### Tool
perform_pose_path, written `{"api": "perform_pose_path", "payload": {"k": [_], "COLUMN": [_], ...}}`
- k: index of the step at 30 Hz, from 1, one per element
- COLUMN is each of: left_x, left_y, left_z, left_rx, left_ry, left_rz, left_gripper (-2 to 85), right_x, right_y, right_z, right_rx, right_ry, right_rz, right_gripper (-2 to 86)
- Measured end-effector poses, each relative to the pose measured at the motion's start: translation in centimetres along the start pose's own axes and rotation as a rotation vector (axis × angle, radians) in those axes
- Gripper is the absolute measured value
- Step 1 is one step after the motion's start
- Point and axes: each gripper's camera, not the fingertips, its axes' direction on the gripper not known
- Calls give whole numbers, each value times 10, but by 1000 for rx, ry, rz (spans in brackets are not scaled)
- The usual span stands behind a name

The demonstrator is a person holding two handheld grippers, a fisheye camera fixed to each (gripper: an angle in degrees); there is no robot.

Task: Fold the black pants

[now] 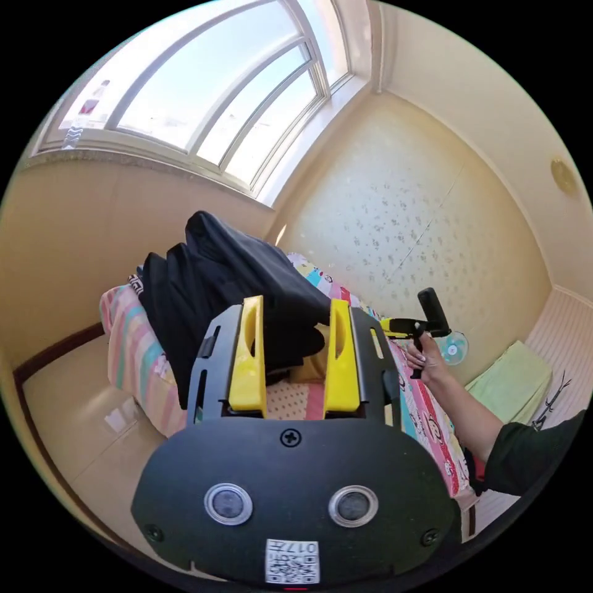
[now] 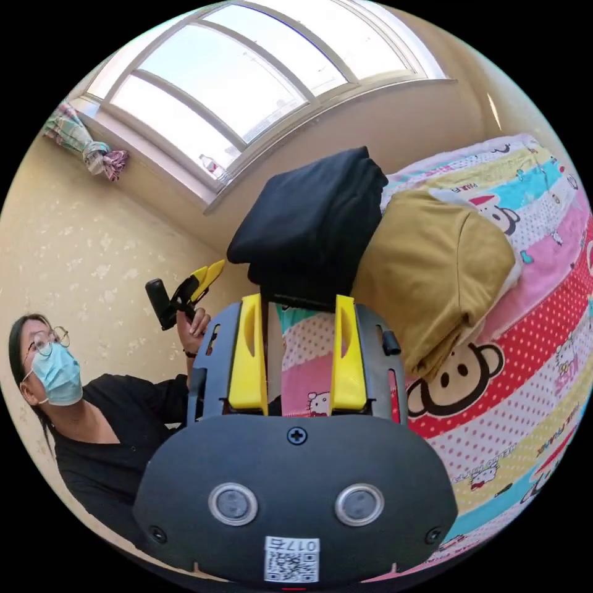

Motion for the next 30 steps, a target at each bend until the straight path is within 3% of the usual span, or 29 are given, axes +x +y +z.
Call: {"api": "perform_pose_path", "payload": {"k": [3,5,9,11,16,23,26,28,30], "left_x": [-17,-26,-13,17,137,375,450,474,481], "left_y": [-30,-33,-36,-42,-46,50,141,200,256], "left_z": [36,61,51,55,90,114,123,125,126], "left_rx": [-128,-208,-193,-216,-348,-573,-750,-836,-920], "left_ry": [21,5,55,256,537,931,934,906,902], "left_rz": [-26,-88,-133,-87,122,452,567,633,677], "left_gripper": [120,97,59,41,25,23,27,20,0], "right_x": [11,19,7,0,-22,-40,-42,-41,-36], "right_y": [-55,-70,-49,-37,22,262,389,450,513], "right_z": [36,66,42,14,-87,-256,-283,-286,-275], "right_rx": [-7,-75,110,153,243,639,772,716,511], "right_ry": [53,-127,-99,-118,-36,153,231,367,549], "right_rz": [22,40,91,79,65,305,555,725,985], "right_gripper": [193,165,78,59,40,25,22,21,23]}}
